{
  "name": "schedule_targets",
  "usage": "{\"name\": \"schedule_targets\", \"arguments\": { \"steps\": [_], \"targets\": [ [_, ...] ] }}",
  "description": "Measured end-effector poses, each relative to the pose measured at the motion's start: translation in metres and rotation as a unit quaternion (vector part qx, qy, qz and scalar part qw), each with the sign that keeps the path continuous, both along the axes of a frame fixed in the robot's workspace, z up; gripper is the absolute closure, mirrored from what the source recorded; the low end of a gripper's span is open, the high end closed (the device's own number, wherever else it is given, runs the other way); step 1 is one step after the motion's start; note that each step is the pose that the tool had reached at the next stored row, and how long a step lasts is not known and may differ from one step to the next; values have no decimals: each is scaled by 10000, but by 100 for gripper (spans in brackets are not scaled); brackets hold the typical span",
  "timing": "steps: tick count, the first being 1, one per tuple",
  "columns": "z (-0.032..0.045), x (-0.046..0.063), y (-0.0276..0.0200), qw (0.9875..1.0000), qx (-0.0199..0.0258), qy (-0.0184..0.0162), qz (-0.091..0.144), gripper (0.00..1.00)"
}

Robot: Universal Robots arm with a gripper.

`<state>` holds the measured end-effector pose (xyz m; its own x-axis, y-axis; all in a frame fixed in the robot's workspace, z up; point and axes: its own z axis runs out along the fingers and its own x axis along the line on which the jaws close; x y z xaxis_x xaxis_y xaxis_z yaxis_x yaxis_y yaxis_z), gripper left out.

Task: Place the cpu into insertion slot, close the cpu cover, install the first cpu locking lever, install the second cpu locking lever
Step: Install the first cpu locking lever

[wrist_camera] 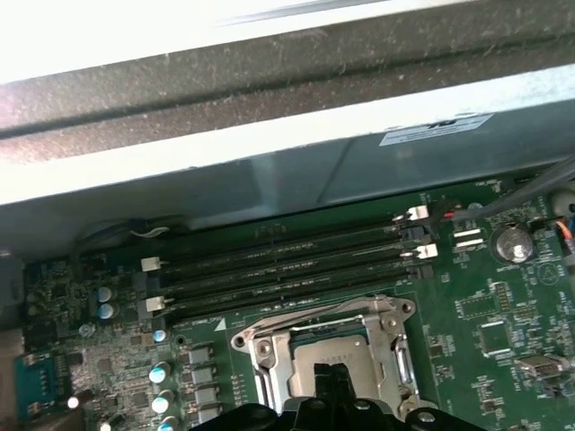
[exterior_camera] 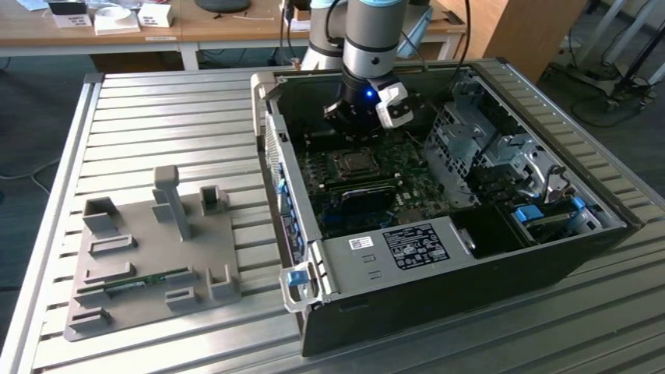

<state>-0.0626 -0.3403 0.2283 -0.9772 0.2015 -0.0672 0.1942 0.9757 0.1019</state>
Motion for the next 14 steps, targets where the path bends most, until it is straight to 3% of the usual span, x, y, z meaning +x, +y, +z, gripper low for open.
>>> {"name": "schedule_targets", "arguments": {
  "steps": [8,14],
  "targets": [
    [-1,2,0,10000,0,17,1,89],
    [-1,40,0,9999,-45,115,5,89]
  ]
}}
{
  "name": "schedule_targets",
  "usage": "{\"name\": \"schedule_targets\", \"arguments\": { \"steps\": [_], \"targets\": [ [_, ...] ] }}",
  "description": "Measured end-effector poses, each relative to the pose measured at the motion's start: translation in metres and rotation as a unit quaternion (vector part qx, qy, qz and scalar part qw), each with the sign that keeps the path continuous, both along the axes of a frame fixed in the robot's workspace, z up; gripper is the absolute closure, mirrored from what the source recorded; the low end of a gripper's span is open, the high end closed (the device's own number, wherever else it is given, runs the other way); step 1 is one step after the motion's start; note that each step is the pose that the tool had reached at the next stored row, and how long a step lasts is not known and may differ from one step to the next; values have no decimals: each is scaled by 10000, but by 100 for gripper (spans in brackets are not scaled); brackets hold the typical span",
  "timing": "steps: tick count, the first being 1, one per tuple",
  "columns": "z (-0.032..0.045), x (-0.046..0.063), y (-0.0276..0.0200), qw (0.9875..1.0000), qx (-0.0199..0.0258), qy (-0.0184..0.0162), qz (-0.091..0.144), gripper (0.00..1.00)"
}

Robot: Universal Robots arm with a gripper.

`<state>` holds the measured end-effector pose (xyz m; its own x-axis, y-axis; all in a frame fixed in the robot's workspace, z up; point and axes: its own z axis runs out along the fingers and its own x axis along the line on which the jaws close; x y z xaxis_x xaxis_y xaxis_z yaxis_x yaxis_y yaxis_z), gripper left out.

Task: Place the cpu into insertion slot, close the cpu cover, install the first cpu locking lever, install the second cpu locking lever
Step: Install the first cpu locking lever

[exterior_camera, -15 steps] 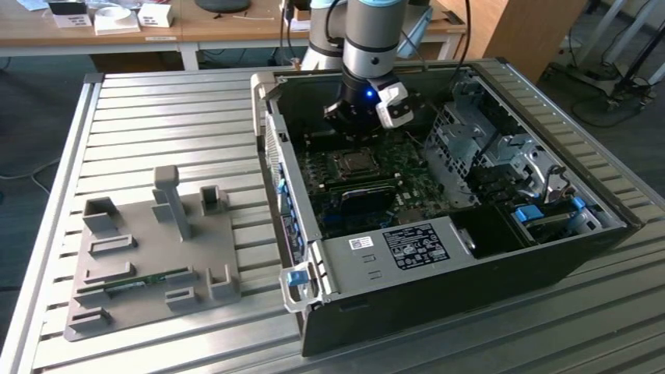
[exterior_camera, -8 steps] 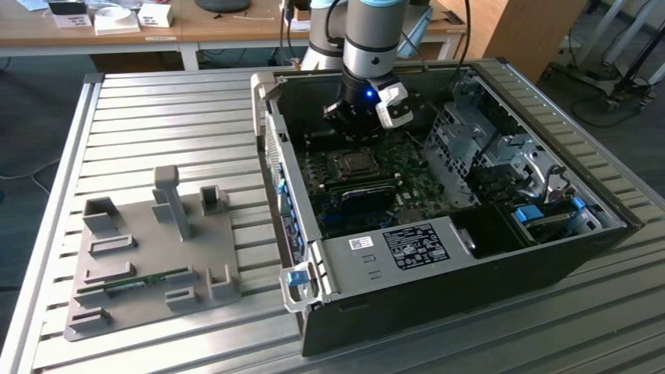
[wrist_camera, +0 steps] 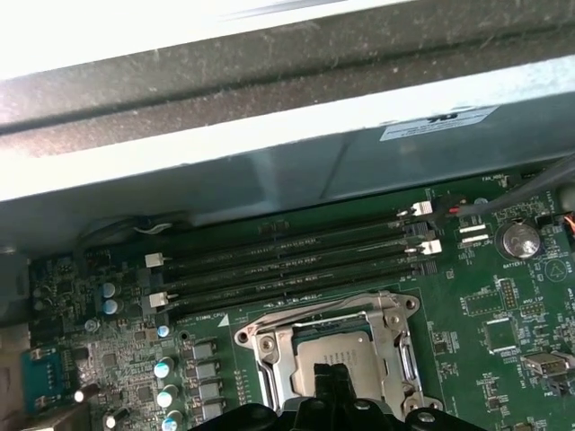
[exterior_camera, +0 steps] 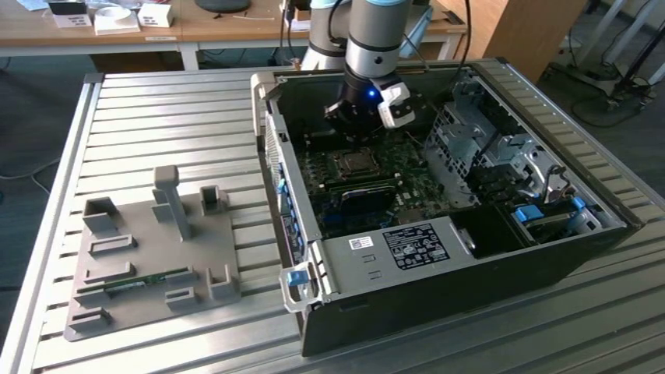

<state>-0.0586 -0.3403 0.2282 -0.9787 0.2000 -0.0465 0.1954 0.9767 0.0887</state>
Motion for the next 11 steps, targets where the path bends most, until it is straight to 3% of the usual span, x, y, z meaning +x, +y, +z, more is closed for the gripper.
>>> {"name": "schedule_targets", "arguments": {
  "steps": [11],
  "targets": [
    [0,3,0,10000,-1,2,39,89]
  ]
}}
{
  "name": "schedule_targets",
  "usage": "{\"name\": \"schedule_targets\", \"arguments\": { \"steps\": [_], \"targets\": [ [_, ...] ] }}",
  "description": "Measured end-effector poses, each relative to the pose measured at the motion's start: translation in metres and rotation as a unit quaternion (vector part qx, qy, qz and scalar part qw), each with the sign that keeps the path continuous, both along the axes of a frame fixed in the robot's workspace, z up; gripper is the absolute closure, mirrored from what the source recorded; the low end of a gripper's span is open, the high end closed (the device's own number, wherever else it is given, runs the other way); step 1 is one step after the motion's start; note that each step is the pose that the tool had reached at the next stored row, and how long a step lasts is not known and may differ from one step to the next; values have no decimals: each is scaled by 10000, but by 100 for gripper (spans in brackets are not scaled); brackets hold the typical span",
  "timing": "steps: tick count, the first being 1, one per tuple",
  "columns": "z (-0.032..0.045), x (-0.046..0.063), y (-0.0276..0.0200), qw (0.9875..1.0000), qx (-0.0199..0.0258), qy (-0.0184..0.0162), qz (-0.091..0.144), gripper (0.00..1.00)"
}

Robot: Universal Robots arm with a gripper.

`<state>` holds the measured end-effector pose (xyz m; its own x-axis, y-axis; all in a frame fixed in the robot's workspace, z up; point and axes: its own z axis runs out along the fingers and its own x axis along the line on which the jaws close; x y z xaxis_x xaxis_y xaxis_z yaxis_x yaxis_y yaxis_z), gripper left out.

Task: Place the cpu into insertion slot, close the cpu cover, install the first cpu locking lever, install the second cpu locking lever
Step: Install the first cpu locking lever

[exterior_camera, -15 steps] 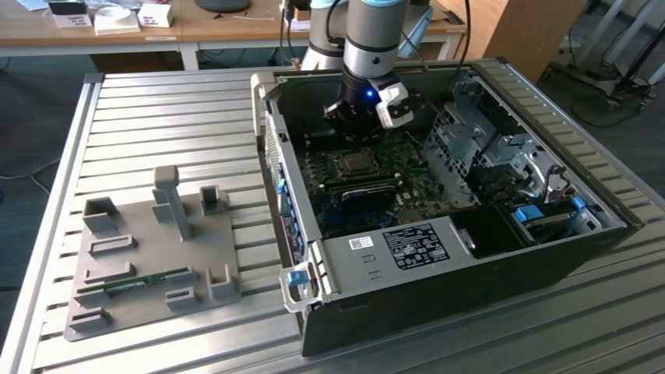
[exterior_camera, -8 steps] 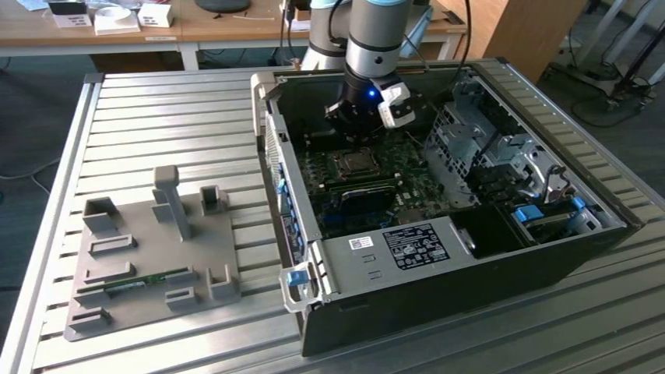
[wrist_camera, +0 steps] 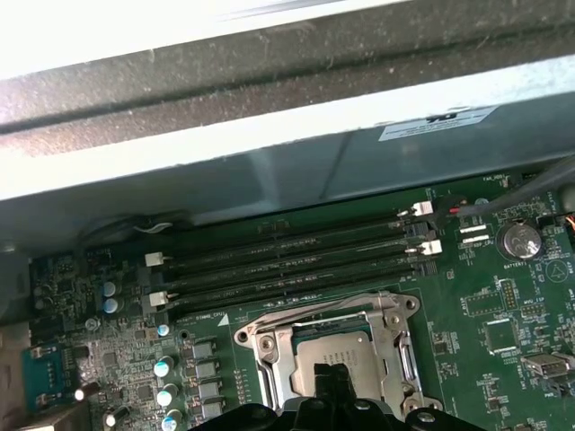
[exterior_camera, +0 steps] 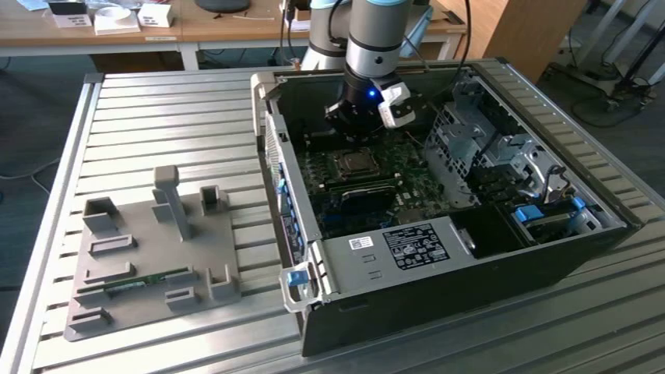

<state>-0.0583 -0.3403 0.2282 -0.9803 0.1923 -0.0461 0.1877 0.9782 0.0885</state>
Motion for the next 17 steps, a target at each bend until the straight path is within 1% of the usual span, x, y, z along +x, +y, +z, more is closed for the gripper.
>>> {"name": "schedule_targets", "arguments": {
  "steps": [17],
  "targets": [
    [21,0,-1,10000,-1,1,28,89]
  ]
}}
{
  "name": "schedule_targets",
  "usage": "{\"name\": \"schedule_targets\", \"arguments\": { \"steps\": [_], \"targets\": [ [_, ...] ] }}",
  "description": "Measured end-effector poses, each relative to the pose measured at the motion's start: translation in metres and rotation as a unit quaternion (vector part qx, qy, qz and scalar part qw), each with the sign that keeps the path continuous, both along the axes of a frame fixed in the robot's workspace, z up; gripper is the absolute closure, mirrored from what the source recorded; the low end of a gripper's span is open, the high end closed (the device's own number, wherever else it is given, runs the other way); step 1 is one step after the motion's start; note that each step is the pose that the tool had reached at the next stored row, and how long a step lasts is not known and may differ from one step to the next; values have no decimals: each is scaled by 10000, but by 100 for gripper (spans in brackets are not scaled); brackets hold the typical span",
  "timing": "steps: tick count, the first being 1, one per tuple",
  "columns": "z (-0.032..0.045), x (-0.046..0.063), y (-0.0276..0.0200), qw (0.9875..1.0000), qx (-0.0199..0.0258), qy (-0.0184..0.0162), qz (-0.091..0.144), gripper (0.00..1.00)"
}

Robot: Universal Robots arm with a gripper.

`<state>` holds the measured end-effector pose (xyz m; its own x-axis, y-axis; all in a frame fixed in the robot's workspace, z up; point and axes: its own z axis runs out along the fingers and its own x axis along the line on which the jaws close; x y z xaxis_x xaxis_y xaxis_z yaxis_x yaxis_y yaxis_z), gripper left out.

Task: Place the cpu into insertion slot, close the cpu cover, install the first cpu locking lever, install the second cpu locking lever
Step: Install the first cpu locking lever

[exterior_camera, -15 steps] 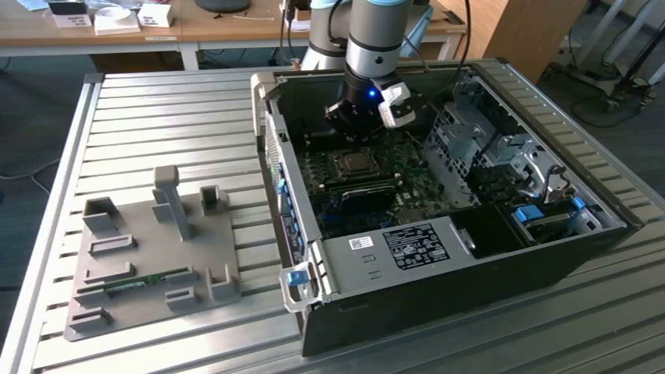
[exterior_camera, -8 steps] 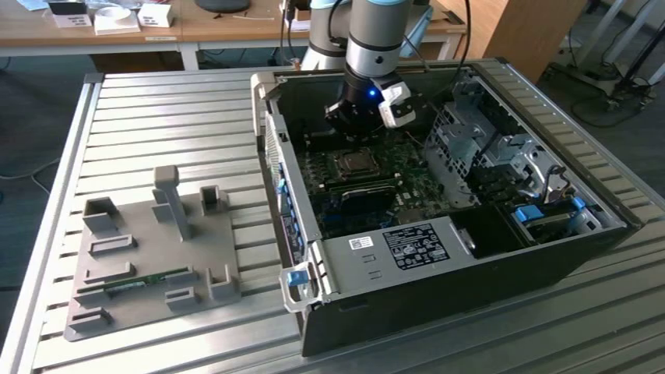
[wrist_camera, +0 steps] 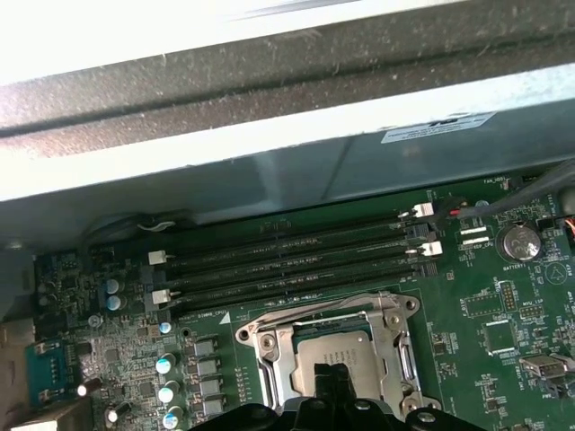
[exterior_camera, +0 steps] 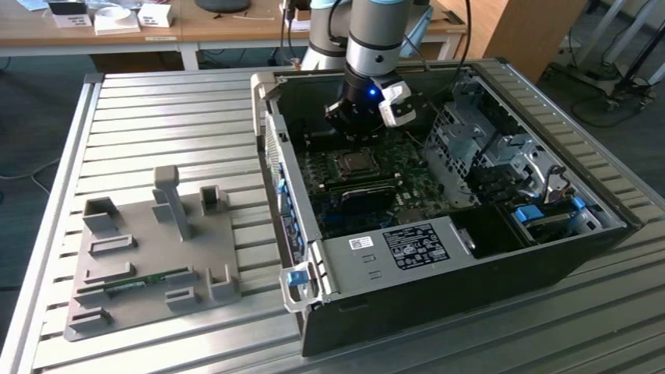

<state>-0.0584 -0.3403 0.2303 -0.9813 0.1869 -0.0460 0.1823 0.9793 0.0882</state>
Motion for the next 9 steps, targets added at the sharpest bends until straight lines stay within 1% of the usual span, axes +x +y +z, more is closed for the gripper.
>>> {"name": "schedule_targets", "arguments": {
  "steps": [9],
  "targets": [
    [4,0,0,10000,1,-1,0,89]
  ]
}}
